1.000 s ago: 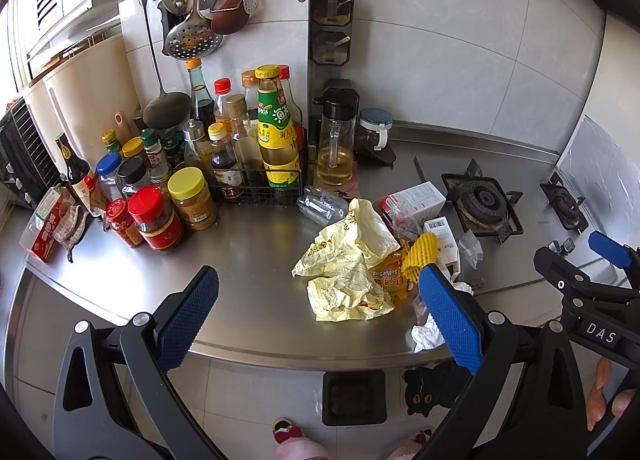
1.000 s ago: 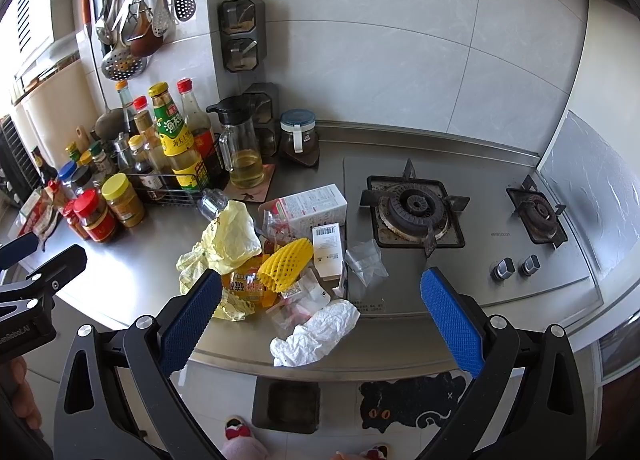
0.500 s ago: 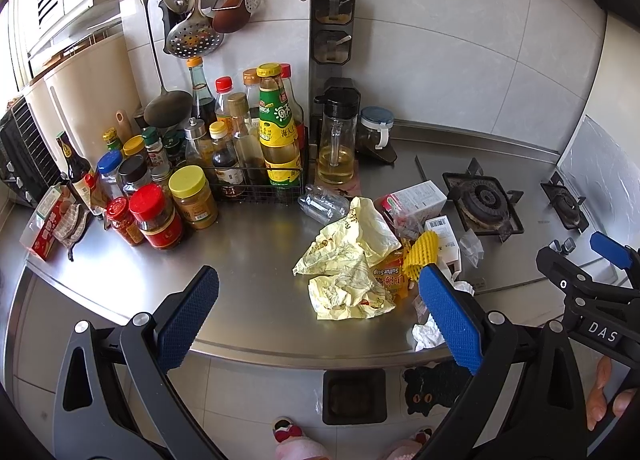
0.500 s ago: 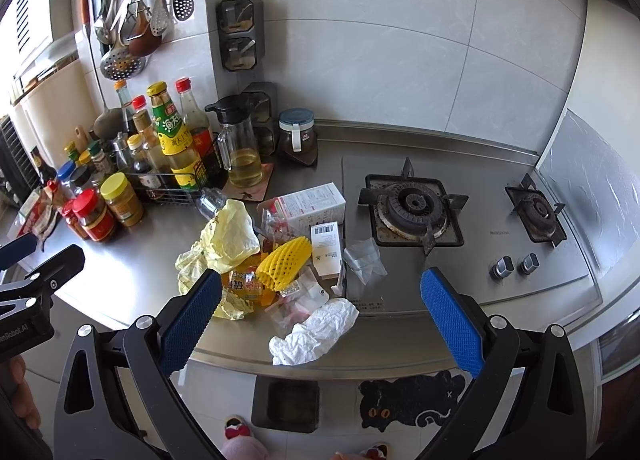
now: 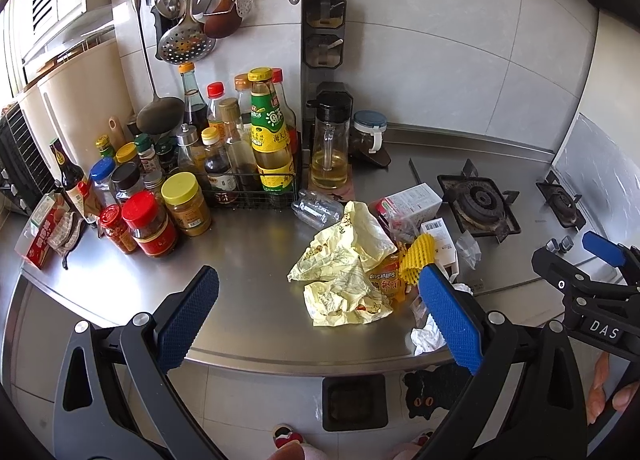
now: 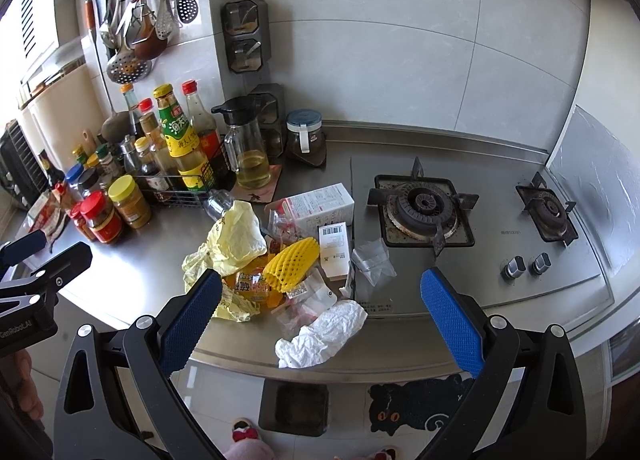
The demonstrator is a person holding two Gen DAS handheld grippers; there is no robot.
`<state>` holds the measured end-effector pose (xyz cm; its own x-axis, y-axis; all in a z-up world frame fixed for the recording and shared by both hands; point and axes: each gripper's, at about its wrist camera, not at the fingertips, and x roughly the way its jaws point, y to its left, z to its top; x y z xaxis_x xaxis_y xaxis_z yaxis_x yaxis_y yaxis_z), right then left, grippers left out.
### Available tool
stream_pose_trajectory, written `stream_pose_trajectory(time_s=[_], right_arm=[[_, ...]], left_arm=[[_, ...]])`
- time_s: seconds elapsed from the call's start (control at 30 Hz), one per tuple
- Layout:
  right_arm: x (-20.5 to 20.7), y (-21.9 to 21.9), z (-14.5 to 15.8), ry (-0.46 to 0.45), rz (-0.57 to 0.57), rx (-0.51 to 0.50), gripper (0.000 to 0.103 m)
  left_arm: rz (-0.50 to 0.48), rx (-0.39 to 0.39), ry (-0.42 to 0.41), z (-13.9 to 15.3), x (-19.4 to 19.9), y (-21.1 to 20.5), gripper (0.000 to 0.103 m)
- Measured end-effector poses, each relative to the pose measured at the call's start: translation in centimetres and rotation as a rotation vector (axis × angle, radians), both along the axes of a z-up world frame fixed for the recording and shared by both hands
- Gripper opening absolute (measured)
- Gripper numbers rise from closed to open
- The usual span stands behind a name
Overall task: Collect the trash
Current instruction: 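Grasp the yellow crumpled paper with the left tool while the right tool grasps the white plastic bag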
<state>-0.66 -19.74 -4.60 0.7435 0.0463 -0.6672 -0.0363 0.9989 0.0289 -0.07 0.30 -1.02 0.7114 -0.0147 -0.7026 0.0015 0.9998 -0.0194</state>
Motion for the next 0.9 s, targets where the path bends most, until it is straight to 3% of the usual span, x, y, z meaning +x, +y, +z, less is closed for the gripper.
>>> stream_pose_trajectory(time_s=[0.23, 0.53, 0.67, 0.9], right_arm=[[0.9, -0.8, -2.9, 0.046, -0.010, -0.015, 0.100], [1.9, -2.5, -9.9, 0.168, -0.021, 0.043, 0.099], [2.6, -3.0, -13.2, 0.229, -0.024, 0.110, 0.085], [3.9, -3.5, -16.7, 0.284, -0.023, 0.191, 0.073]], left_arm=[[0.002, 0.007, 0.029, -2.4, 1.1, 0.3, 0.095], [-0.035, -0.011, 0.091, -7.7, 2.5, 0.5, 0.095], [-0.070, -0.026, 0.100, -10.0, 3.3, 0.3, 0.093], [-0.171, -0.040, 0.114, -13.3, 4.6, -0.9, 0.082]])
